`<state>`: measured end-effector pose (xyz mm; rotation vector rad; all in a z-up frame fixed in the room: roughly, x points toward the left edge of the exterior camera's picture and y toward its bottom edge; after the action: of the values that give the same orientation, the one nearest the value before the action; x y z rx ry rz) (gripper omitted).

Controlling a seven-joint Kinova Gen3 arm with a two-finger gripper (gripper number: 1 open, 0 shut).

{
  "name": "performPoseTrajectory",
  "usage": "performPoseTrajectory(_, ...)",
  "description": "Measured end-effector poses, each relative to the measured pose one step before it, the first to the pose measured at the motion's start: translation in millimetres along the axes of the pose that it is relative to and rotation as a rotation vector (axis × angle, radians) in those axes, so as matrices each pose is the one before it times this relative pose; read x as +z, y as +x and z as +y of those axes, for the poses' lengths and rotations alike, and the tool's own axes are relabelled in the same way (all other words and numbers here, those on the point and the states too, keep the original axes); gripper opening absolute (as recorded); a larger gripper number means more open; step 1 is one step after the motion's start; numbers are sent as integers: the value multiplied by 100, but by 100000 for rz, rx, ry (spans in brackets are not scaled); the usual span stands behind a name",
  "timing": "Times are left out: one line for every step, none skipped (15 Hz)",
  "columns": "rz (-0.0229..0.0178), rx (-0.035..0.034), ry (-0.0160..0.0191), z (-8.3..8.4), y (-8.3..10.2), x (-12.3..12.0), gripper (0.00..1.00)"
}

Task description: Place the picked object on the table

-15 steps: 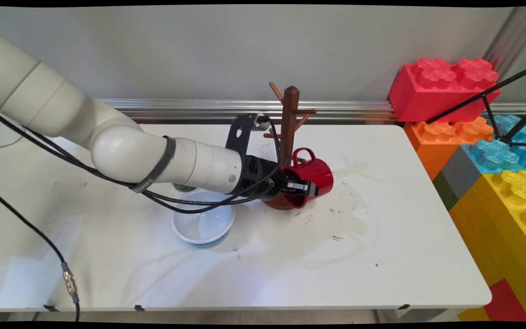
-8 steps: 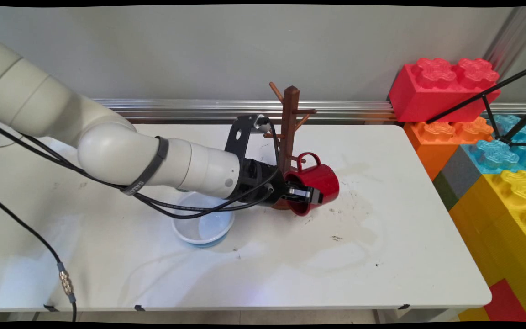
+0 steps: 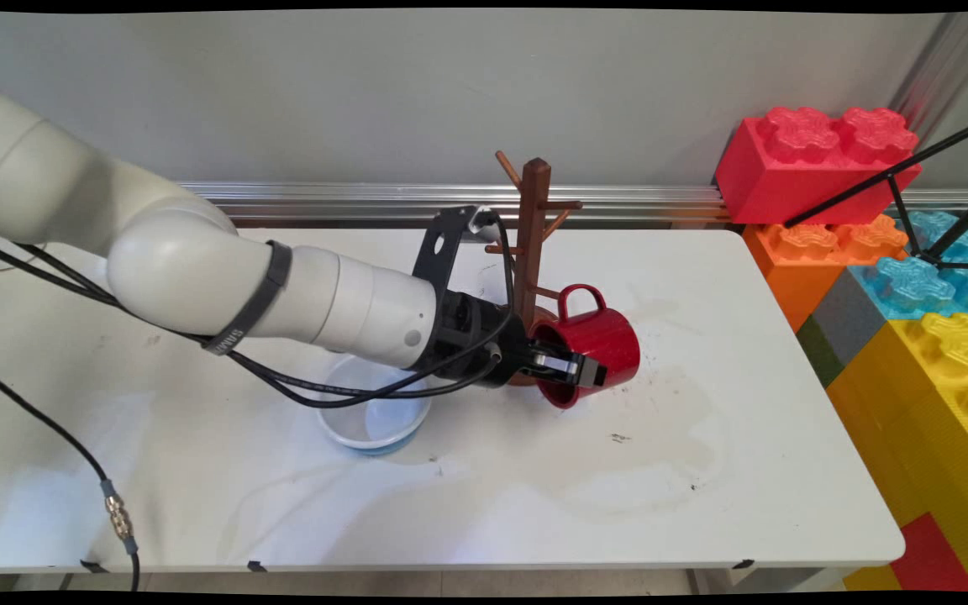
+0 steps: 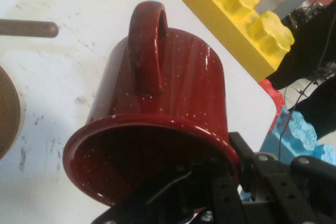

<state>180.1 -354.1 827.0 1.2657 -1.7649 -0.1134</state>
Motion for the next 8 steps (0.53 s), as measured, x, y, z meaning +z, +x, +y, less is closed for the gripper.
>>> performPoseTrajectory(-846, 1220, -12, 131, 193, -405, 0)
performPoseTrajectory(-831, 1187, -18, 120, 169, -367, 0)
performPoseTrajectory(-1139, 1601, -19, 131, 246, -517, 0)
performPoseTrajectory(-743, 1025, 3, 72, 159, -352, 0)
performPoseTrajectory(-1122, 1468, 6, 96, 229, -498, 0)
performPoseTrajectory(-1451, 1811, 80, 105, 261, -657, 0)
performPoseTrajectory(-1489, 1777, 204, 96, 277, -748, 0)
performPoseTrajectory(-1260, 1512, 125, 95, 246, -591, 0)
